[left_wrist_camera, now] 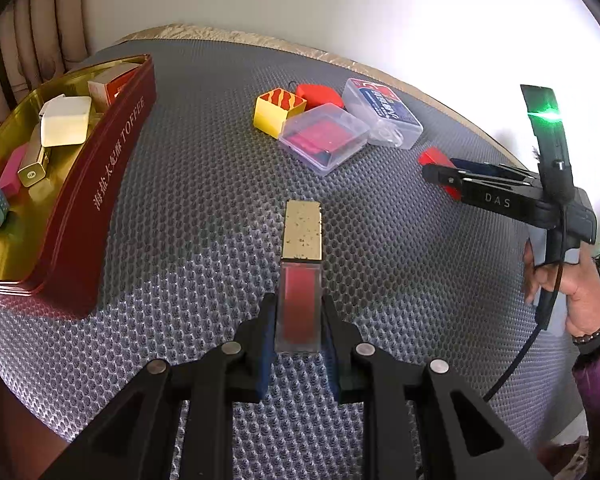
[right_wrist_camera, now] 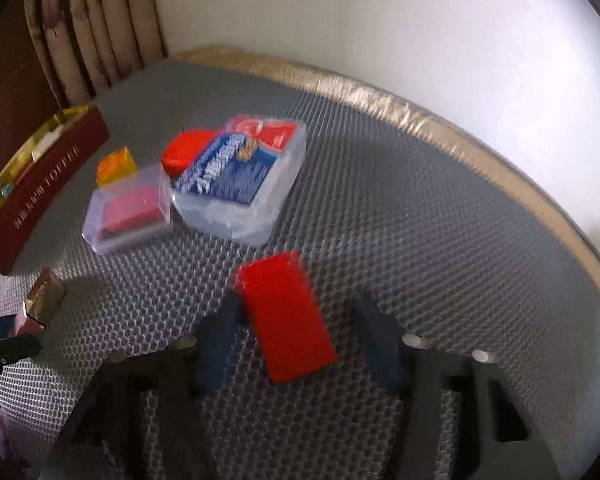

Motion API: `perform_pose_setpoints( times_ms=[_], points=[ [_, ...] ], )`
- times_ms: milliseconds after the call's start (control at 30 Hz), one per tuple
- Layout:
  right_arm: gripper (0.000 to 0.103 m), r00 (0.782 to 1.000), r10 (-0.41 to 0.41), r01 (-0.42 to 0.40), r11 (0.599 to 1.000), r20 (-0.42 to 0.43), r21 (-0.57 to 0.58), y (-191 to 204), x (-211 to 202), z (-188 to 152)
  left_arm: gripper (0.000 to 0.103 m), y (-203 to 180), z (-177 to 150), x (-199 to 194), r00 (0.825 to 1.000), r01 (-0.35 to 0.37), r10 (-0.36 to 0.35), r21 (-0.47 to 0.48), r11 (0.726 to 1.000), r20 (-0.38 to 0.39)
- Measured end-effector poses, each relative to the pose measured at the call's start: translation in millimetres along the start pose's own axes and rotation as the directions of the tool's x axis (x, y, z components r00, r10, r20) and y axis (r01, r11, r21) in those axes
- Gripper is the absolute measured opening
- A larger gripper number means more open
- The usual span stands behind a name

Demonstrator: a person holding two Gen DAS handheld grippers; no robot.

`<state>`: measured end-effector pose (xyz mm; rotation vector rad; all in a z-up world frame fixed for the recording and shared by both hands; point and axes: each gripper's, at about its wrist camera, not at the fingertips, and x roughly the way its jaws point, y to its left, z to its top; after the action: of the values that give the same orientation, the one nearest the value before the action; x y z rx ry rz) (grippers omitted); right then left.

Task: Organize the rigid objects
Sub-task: 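Lower the lipstick into the tin and open the left gripper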

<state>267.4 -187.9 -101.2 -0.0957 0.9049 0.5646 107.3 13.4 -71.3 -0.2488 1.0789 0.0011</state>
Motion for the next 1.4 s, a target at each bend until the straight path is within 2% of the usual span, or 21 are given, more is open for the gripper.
perform_pose_setpoints(
  times_ms=[67, 100, 200, 367, 500, 633, 733, 833, 933, 1067, 1233, 1400],
  points=[
    [0.036, 1.0, 0.0, 0.0, 1.0, -0.01, 0.019, -1.0, -1.6, 0.0, 0.022, 0.7, 0.0, 0.0, 1.0, 0.004, -0.004, -0.002, 1.0, -0.002],
    [0.027, 1.0, -0.002, 0.002, 1.0, -0.011, 0.03, -1.6, -3.2, -0.8, 0.022, 0.7, 0.2, 0.0, 1.0, 0.004, -0.004, -0.001, 1.0, -0.002],
    [0.027, 1.0, 0.012, -0.013, 0.995, 0.006, 0.097, -1.0, -16.1, -11.5, 0.022, -1.0, -0.4, 0.0, 1.0, -0.002, 0.002, 0.009, 1.0, 0.006],
    [0.027, 0.998, 0.035, -0.046, 0.977, 0.054, 0.209, 15.3, -42.7, -51.8, 0.021, -8.1, -4.3, 0.4, 0.999, -0.035, 0.034, 0.044, 0.998, 0.029],
    [0.028, 0.996, 0.017, -0.039, 0.966, 0.087, 0.256, 32.1, -59.3, -78.4, 0.021, -5.7, -5.1, -2.8, 1.0, -0.01, 0.009, 0.04, 0.999, 0.021],
    [0.027, 0.995, -0.013, -0.015, 0.962, 0.099, 0.274, 35.2, -62.3, -85.6, 0.02, 3.4, -4.8, -15.6, 1.0, 0.0, -0.001, 0.026, 1.0, 0.023],
    [0.027, 0.995, -0.017, -0.012, 0.959, 0.1, 0.283, 31.4, -63.6, -86.1, 0.02, 11.6, -2.3, -40.2, 0.998, 0.01, -0.011, 0.024, 1.0, 0.062],
    [0.027, 0.995, -0.018, -0.012, 0.958, 0.102, 0.285, 33.4, -62.3, -87.5, 0.02, 26.3, 4.5, -71.7, 0.996, 0.013, -0.015, 0.018, 1.0, 0.094],
    [0.027, 0.995, -0.022, -0.008, 0.959, 0.102, 0.285, 34.8, -61.2, -87.1, 0.02, 54.8, 17.2, -101.9, 0.993, 0.036, -0.032, -0.032, 0.999, 0.117],
    [0.027, 0.995, -0.023, -0.008, 0.958, 0.102, 0.287, 34.0, -61.3, -87.6, 0.02, 96.8, 34.5, -123.1, 0.991, 0.008, 0.006, -0.098, 0.995, 0.135],
    [0.028, 0.995, -0.022, -0.008, 0.958, 0.099, 0.288, 34.1, -61.0, -87.2, 0.02, 139.3, 61.6, -128.6, 0.988, -0.049, 0.072, -0.166, 0.985, 0.133],
    [0.028, 0.995, -0.021, -0.009, 0.957, 0.1, 0.289, 34.5, -60.4, -87.3, 0.02, 158.3, 86.4, -100.3, 0.991, -0.09, 0.104, -0.162, 0.983, 0.083]
  ],
)
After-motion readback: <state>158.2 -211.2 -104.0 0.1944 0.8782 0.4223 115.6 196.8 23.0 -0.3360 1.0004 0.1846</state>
